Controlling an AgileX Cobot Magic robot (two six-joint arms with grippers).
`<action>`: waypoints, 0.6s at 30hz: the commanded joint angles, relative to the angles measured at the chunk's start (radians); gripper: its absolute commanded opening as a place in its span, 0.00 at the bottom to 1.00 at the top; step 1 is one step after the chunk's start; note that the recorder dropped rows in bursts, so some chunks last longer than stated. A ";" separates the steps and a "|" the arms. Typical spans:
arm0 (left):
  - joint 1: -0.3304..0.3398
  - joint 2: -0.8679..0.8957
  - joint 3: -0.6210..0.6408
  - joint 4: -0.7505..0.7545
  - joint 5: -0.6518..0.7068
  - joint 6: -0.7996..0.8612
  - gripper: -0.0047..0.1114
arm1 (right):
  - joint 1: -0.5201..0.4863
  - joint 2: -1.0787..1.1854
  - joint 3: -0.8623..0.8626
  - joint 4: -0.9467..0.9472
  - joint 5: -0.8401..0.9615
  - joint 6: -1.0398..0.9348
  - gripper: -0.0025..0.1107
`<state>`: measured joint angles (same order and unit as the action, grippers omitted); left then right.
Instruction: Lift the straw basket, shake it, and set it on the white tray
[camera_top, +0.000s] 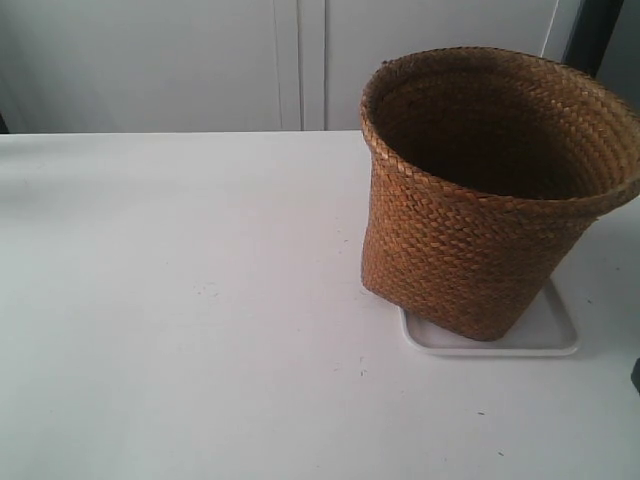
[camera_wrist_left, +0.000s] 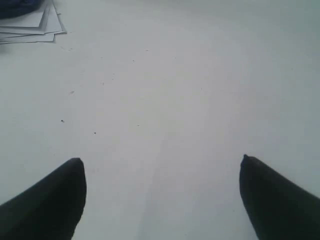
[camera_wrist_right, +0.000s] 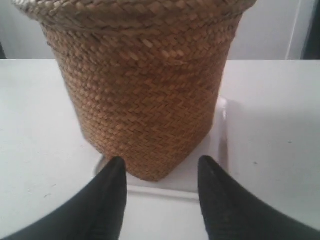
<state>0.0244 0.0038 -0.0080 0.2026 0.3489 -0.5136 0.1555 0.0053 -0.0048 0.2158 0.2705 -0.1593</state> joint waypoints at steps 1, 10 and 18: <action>0.003 -0.004 0.008 -0.009 0.056 0.001 0.77 | -0.101 -0.005 0.005 -0.081 0.063 0.002 0.40; 0.003 -0.004 0.008 -0.009 0.056 0.001 0.77 | -0.116 -0.005 0.005 -0.079 0.083 0.005 0.40; 0.003 -0.004 0.008 -0.009 0.056 0.001 0.77 | -0.116 -0.005 0.005 -0.079 0.083 0.005 0.40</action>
<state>0.0244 0.0038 -0.0080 0.2026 0.3507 -0.5136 0.0431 0.0053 -0.0048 0.1479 0.3531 -0.1580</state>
